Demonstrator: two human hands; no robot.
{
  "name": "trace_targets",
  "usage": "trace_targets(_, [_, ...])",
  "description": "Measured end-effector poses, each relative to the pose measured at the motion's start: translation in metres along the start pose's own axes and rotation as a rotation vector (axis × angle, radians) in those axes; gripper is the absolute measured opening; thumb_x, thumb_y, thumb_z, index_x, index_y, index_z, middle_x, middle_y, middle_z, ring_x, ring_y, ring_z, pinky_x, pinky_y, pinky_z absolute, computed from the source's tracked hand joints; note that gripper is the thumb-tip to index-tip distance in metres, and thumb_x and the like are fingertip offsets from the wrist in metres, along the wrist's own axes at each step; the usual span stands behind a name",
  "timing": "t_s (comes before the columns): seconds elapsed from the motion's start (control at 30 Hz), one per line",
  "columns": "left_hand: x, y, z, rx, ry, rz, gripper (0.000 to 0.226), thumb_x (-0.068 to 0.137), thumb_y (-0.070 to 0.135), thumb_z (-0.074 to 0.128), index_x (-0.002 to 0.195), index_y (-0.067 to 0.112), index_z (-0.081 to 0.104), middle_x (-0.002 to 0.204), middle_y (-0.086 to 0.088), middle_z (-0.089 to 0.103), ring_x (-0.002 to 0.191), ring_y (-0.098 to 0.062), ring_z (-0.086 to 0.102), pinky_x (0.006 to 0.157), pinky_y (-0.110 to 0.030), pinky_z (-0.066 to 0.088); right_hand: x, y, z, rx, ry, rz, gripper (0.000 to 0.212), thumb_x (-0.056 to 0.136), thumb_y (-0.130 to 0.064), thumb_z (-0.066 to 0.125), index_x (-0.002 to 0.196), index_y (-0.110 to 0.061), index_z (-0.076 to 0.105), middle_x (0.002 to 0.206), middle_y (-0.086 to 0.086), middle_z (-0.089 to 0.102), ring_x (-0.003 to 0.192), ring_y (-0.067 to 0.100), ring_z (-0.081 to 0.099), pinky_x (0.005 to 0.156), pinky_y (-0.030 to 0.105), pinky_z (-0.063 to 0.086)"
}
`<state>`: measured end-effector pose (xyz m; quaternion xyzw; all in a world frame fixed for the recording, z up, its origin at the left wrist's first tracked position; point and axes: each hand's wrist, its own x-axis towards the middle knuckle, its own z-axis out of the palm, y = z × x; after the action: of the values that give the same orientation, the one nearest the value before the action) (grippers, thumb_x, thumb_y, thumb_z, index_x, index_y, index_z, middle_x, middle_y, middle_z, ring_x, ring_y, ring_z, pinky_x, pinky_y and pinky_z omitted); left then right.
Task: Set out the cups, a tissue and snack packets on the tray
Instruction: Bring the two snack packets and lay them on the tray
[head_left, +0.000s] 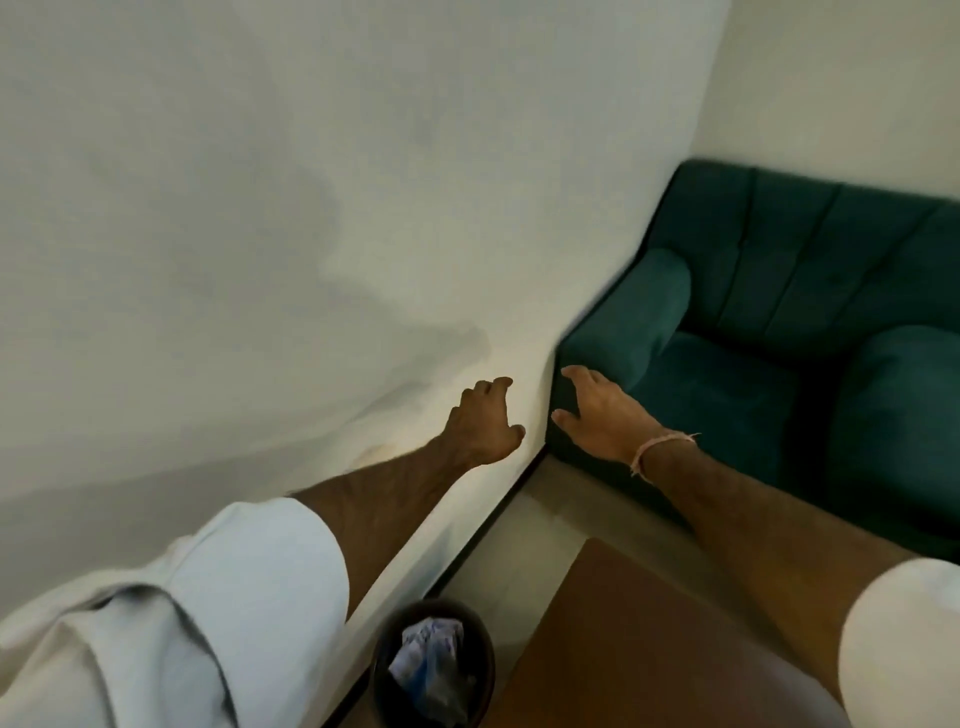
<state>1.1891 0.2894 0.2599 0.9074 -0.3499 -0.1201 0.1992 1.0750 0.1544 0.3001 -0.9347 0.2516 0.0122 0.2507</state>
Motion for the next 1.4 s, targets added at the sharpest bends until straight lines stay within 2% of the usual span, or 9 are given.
trace_targets(0.4, [-0.045, 0.245, -0.194, 0.026, 0.257, 0.238, 0.078, 0.084, 0.034, 0.066, 0.151, 0.020, 0.027, 0.152, -0.012, 0.035, 0.137, -0.033, 0.033, 0.107, -0.046, 0.035, -0.133, 0.004, -0.281, -0.063, 0.378, -0.087, 0.068, 0.094, -0.033, 0.057, 0.151, -0.017, 0.023, 0.157, 0.010, 0.032, 0.141, 0.030, 0.036, 0.114, 0.044, 0.034])
trace_targets(0.67, [-0.113, 0.418, -0.262, 0.047, 0.354, 0.400, 0.081, 0.083, 0.036, 0.068, 0.151, 0.022, 0.026, 0.154, -0.011, 0.033, 0.139, -0.033, 0.030, 0.108, -0.047, 0.034, -0.262, 0.048, -0.430, -0.150, 0.583, -0.088, 0.070, 0.092, -0.028, 0.061, 0.150, -0.015, 0.024, 0.156, 0.013, 0.033, 0.136, 0.032, 0.043, 0.109, 0.043, 0.040])
trace_targets(1.07, [-0.230, 0.631, -0.247, -0.005, 0.341, 0.596, 0.083, 0.083, 0.039, 0.071, 0.151, 0.023, 0.026, 0.155, -0.011, 0.032, 0.141, -0.032, 0.028, 0.110, -0.048, 0.033, -0.466, 0.166, -0.562, -0.279, 0.782, 0.006, 0.070, 0.087, -0.024, 0.062, 0.148, -0.013, 0.029, 0.152, 0.013, 0.039, 0.131, 0.033, 0.048, 0.103, 0.040, 0.044])
trace_targets(1.23, [-0.248, 0.695, -0.215, 0.006, 0.292, 0.675, 0.082, 0.083, 0.040, 0.070, 0.151, 0.024, 0.028, 0.153, -0.009, 0.034, 0.140, -0.030, 0.028, 0.109, -0.046, 0.032, -0.526, 0.221, -0.586, -0.287, 0.844, 0.110, 0.067, 0.088, -0.022, 0.062, 0.147, -0.012, 0.032, 0.151, 0.014, 0.040, 0.131, 0.033, 0.048, 0.102, 0.040, 0.044])
trace_targets(1.4, [-0.246, 0.746, -0.166, 0.018, 0.230, 0.752, 0.081, 0.083, 0.042, 0.070, 0.151, 0.025, 0.028, 0.153, -0.009, 0.035, 0.140, -0.030, 0.029, 0.109, -0.046, 0.033, -0.574, 0.276, -0.581, -0.264, 0.853, 0.256, 0.066, 0.088, -0.020, 0.061, 0.147, -0.014, 0.032, 0.152, 0.013, 0.039, 0.134, 0.033, 0.045, 0.107, 0.042, 0.042])
